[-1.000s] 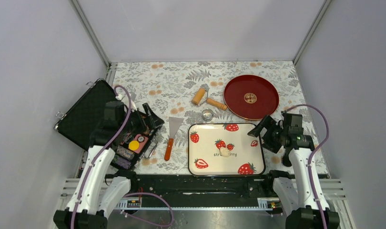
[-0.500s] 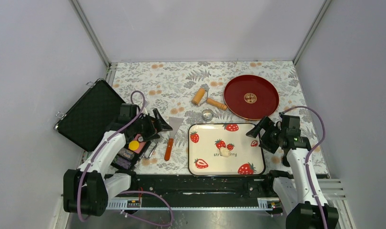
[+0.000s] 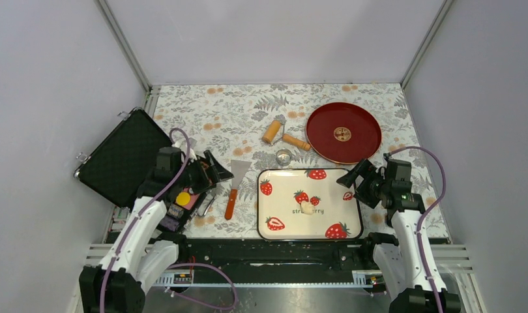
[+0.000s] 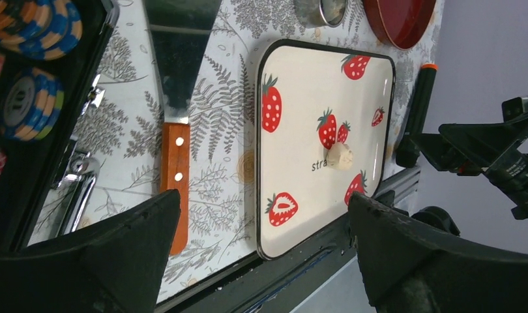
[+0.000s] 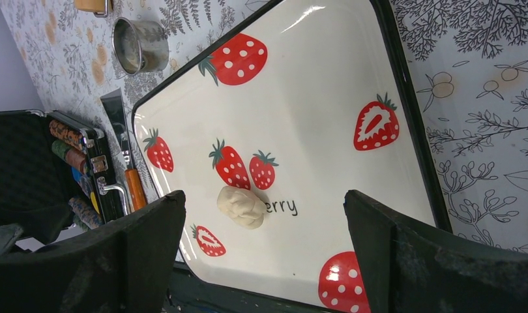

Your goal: Roll out the dumpling wrappers from the dough

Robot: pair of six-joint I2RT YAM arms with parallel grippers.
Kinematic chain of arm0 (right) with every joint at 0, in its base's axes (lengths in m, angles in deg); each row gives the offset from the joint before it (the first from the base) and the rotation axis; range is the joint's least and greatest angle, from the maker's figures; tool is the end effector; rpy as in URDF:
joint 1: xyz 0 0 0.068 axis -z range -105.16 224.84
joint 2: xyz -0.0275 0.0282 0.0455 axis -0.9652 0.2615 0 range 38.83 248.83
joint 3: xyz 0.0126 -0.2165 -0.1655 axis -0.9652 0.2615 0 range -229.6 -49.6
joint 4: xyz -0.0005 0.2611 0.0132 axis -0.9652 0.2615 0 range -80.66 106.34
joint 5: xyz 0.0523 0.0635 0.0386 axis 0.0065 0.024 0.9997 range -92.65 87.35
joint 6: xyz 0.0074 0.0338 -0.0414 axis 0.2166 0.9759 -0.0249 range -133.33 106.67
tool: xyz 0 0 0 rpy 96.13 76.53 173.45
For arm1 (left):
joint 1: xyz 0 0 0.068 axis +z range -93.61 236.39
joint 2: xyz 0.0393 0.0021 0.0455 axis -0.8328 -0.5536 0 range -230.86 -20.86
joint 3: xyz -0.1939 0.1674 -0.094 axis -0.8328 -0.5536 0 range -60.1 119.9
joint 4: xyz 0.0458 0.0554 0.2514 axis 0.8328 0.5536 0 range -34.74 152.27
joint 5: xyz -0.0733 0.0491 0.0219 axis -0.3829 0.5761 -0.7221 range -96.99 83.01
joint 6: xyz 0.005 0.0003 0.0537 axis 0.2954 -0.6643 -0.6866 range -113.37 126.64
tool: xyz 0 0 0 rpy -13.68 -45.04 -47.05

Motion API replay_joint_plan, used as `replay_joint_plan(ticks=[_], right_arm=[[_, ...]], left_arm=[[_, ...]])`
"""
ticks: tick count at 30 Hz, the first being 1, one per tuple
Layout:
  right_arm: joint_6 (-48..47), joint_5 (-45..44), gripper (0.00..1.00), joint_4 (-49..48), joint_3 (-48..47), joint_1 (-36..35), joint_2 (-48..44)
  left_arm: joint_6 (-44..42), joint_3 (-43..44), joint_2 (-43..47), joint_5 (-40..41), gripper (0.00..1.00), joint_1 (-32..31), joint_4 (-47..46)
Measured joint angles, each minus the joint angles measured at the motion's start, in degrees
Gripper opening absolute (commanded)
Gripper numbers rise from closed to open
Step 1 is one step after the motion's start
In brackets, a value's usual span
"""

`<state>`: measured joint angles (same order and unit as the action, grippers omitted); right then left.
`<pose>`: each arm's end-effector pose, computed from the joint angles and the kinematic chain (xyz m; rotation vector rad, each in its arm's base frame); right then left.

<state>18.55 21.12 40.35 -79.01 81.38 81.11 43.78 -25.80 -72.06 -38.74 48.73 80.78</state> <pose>0.1543 -0.0032 0.2212 0.5749 2.2905 0.7025 0.1793 -0.0430 0.2352 -0.3172 2.3773 -1.0255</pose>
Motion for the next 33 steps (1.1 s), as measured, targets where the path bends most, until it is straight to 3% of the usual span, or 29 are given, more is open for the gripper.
replay_joint_plan(ticks=[5, 10, 15, 24, 33], right_arm=[[0.39, -0.09, 0.99, -0.07, 0.22, 0.0, -1.2], [1.03, -0.94, 0.99, 0.5, 0.22, 0.0, 0.96], [1.44, -1.86, 0.99, 0.7, 0.22, 0.0, 3.91], [1.66, -5.14, 0.99, 2.56, 0.15, 0.0, 4.79], [1.27, -17.27, 0.98, 7.34, -3.54, 0.0, 6.34]], left_arm=[[-0.44, -0.04, 3.52, 2.12, 0.99, -0.02, 4.85], [-0.44, -0.04, 1.14, 3.34, 0.99, -0.79, 9.14], [1.05, 0.11, -2.75, 4.09, 0.95, -5.88, 9.86], [8.15, 2.03, -13.9, 5.51, 0.87, -21.42, 1.31], [12.24, 3.85, -25.75, 7.45, 0.8, -26.86, -6.47]])
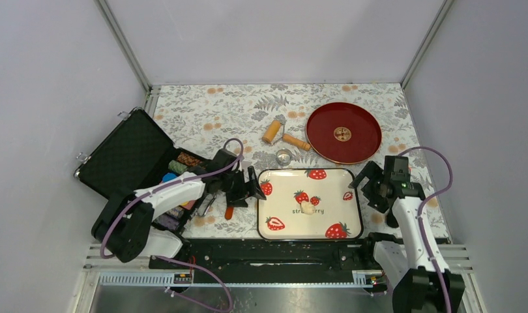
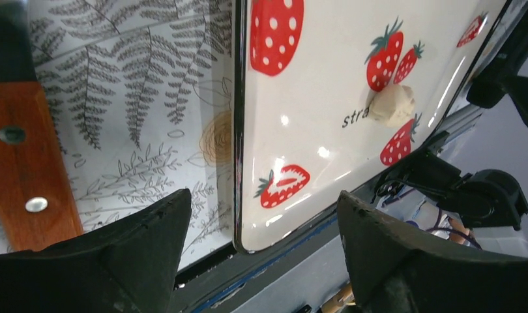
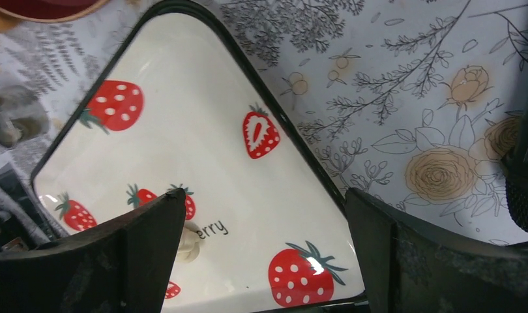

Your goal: Roll out the dumpling wrappers from the dough

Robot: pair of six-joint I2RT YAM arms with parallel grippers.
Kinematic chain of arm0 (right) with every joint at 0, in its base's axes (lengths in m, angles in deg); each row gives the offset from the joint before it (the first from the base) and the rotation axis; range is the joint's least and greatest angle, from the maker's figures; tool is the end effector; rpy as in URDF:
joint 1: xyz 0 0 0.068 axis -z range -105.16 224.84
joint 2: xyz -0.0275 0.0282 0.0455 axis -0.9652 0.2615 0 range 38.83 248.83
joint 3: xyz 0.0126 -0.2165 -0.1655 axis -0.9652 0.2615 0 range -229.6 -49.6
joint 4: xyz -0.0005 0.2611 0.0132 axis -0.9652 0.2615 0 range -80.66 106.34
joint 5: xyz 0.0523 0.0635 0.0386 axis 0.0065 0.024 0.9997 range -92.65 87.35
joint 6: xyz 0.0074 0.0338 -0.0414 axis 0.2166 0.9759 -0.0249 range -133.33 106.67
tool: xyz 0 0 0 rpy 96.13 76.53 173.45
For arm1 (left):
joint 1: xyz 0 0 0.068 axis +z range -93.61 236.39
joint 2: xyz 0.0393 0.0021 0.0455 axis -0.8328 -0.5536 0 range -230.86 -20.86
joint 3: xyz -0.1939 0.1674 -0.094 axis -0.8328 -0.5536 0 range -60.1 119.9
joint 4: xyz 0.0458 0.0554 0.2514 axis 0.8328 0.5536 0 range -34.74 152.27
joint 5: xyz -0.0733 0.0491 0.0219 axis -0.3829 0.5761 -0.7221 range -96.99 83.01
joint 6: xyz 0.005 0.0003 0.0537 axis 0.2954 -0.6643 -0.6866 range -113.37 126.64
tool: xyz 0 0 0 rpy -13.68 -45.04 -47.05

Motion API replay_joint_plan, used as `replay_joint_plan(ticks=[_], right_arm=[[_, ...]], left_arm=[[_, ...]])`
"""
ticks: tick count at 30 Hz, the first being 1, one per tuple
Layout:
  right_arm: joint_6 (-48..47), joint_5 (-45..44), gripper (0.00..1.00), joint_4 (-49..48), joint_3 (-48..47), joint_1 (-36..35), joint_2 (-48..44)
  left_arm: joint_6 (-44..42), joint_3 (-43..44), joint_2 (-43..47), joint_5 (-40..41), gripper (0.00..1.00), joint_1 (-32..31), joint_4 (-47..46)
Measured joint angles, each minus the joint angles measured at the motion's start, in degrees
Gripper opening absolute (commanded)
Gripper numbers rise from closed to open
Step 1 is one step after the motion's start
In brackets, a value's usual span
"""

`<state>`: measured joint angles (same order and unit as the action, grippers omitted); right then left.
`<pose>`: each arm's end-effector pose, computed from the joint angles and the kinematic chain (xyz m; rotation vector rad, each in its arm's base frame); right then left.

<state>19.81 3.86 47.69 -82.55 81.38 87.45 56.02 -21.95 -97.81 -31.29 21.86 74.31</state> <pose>0.1612 -0.0143 0.2147 0.8167 2.4015 0.3297 0.1941 -0.1513 0.1739 -0.1921 2.8318 -0.9993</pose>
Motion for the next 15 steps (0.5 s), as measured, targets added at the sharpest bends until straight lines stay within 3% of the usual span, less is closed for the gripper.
replay_joint_plan(ticks=[10, 15], right_arm=[[-3.34, 2.29, 0.99, -0.15, -3.78, 0.0, 20.57], [-4.66, 5.64, 0.99, -0.9, -4.5, -0.28, 25.53]], left_arm=[[2.21, 0.09, -5.49, 1.18, 0.64, -1.22, -4.7], [2.6, 0.09, -7.08, 1.2, 0.6, -1.36, -5.9]])
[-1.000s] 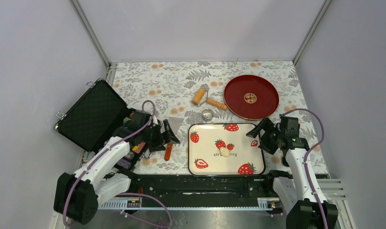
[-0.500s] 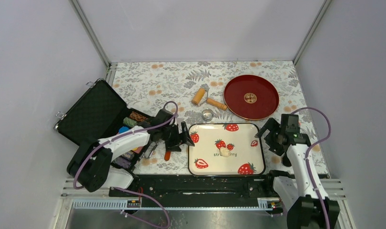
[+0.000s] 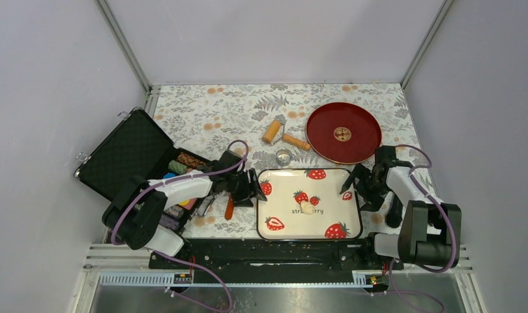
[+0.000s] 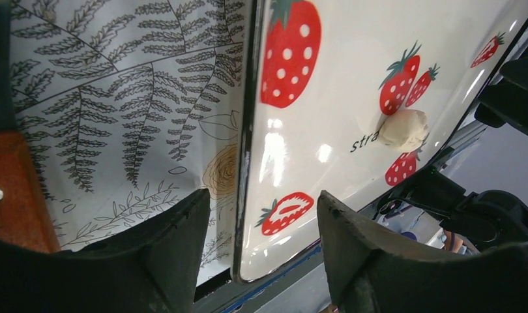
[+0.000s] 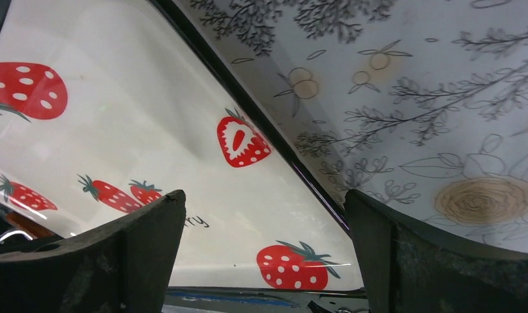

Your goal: Roll out the dumpling wrappers from the dough

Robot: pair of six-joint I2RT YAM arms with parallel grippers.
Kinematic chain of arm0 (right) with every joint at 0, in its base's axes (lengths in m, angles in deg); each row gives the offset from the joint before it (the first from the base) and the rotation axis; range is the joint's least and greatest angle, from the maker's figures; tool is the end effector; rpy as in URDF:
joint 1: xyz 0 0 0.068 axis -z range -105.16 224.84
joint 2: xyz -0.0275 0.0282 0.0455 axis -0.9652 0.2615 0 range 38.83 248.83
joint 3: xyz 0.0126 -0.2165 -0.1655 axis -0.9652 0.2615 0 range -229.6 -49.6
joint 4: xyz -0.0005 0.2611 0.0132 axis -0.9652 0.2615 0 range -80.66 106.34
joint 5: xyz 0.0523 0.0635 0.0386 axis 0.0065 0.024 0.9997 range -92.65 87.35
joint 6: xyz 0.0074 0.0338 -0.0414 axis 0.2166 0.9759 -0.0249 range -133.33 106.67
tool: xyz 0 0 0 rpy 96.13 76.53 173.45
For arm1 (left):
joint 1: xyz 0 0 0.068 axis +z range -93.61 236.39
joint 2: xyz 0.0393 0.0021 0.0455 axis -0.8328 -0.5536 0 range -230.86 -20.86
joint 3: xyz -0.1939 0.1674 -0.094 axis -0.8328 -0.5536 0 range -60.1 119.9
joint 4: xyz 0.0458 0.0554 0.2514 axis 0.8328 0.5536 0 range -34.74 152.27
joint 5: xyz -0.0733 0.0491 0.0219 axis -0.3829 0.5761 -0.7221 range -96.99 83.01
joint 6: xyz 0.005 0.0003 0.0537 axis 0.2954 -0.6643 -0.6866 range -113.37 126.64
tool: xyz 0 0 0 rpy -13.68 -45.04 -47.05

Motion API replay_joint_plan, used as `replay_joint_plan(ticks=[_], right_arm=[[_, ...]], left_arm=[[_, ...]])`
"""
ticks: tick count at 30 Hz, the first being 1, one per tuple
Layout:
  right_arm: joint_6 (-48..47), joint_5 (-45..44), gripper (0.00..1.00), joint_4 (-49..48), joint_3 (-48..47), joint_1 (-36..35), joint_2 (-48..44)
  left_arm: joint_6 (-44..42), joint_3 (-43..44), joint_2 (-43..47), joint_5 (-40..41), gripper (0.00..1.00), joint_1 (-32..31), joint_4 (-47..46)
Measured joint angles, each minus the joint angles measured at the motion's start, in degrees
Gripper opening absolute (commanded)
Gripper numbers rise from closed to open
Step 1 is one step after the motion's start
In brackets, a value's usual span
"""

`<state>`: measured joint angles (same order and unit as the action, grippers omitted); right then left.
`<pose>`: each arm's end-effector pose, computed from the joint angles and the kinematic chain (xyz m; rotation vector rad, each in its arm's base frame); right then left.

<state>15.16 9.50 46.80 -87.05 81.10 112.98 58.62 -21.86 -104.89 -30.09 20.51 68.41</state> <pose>0.2095 -0.0154 0.1645 0.8214 2.7685 0.3789 0.2038 -0.1646 0.1510 -0.2405 2.8602 -0.9743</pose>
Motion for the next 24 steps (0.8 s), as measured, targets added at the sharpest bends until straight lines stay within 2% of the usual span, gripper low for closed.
replay_joint_plan(ticks=[10, 12, 17, 24], right_arm=[[-0.13, 3.63, 0.99, -2.1, -1.31, -4.68, 2.21], [0.07, 4.0, 0.99, -2.32, -1.29, -5.05, 2.12], [0.83, 3.8, 0.99, -1.9, -1.27, -5.38, 1.05], [0.85, -0.37, 0.99, 1.29, -1.51, -5.55, -4.11]], left_arm=[[0.07, 0.48, -0.15, 1.92, 0.59, 0.02, 1.36], [-0.55, 1.33, -0.15, 3.02, 0.63, 0.02, 2.89], [-2.43, 4.13, -0.15, 4.98, 0.82, 0.0, 6.21], [-6.4, 9.35, 1.49, 10.36, 0.88, 0.02, 12.31]])
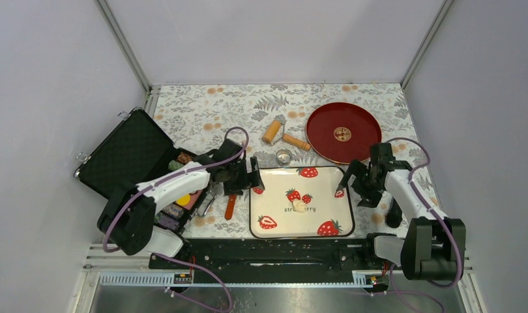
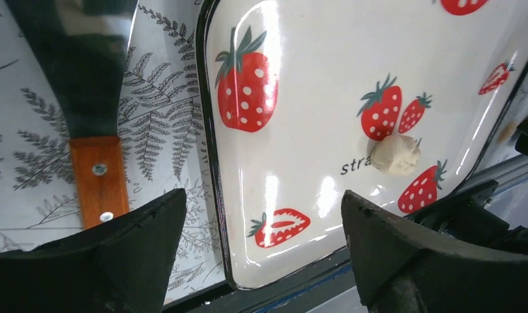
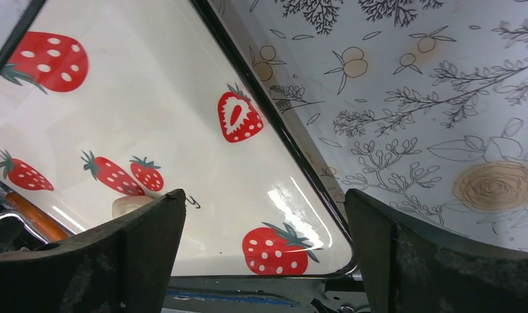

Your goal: Roll out the dumpling wrappers from the dough

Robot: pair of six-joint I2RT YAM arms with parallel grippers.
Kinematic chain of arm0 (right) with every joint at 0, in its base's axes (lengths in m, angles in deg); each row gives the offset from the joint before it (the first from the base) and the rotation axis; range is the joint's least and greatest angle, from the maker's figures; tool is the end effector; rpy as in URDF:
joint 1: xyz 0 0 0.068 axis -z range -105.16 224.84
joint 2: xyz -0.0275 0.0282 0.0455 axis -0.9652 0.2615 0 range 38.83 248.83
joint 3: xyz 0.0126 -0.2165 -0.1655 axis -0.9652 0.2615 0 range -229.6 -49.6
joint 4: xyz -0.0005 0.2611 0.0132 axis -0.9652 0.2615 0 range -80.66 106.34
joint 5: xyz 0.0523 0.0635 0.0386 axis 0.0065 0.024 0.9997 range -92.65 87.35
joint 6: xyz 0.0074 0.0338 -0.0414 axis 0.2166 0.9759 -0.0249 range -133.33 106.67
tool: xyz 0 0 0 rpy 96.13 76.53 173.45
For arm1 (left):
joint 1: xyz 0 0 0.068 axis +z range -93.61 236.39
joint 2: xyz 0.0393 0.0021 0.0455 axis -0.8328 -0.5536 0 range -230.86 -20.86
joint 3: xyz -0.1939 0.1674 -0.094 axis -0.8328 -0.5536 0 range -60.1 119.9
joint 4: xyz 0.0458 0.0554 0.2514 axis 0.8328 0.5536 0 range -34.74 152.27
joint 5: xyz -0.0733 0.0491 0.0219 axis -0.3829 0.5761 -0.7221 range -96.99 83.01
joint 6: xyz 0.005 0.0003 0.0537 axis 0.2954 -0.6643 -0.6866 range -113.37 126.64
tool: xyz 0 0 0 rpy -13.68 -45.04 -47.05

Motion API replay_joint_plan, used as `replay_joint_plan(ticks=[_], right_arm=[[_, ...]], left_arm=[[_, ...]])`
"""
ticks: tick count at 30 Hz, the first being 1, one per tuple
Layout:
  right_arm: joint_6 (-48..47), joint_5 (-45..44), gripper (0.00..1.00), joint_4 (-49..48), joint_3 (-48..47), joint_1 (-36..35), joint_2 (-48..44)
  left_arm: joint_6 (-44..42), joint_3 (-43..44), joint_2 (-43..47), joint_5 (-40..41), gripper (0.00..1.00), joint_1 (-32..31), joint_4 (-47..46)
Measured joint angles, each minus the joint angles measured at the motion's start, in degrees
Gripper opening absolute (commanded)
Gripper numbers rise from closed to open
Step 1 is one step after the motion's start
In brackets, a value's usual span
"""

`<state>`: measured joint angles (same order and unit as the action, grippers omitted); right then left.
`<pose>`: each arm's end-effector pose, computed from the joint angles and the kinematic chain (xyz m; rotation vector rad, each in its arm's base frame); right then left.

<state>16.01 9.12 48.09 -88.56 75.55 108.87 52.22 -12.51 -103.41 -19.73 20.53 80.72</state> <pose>0.2083 0.0048 0.1844 0.6819 2.7403 0.4060 0.2180 -0.1672 0.1896 -0.1555 2.8009 -0.7202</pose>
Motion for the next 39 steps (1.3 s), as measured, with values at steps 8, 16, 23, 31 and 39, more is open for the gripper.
replay_joint_plan(ticks=[8, 16, 23, 31, 39], right_arm=[[-0.44, -2.84, 0.99, 1.84, -0.39, -0.02, -7.87], [-1.01, 0.0, 0.99, 2.27, -1.44, -0.02, -10.62], [0.07, 2.75, 0.99, -0.04, 0.79, -0.04, -15.32], [0.92, 2.97, 0.99, -1.88, 3.06, -0.04, -17.22], [0.96, 4.42, 0.99, -3.1, 3.37, -0.04, -14.67]], left_arm=[[-3.91, 1.38, 11.85, 4.66, 0.94, 0.09, 4.35], [-7.17, 2.23, 17.38, 5.49, 0.96, 3.13, 3.13], [-10.84, 9.42, 7.32, 4.81, 0.9, 3.72, 3.02], [-14.01, 21.81, -10.16, 3.67, 0.81, 3.65, 2.01], [-15.87, 36.81, -26.4, 3.26, 0.66, 3.04, 2.16]])
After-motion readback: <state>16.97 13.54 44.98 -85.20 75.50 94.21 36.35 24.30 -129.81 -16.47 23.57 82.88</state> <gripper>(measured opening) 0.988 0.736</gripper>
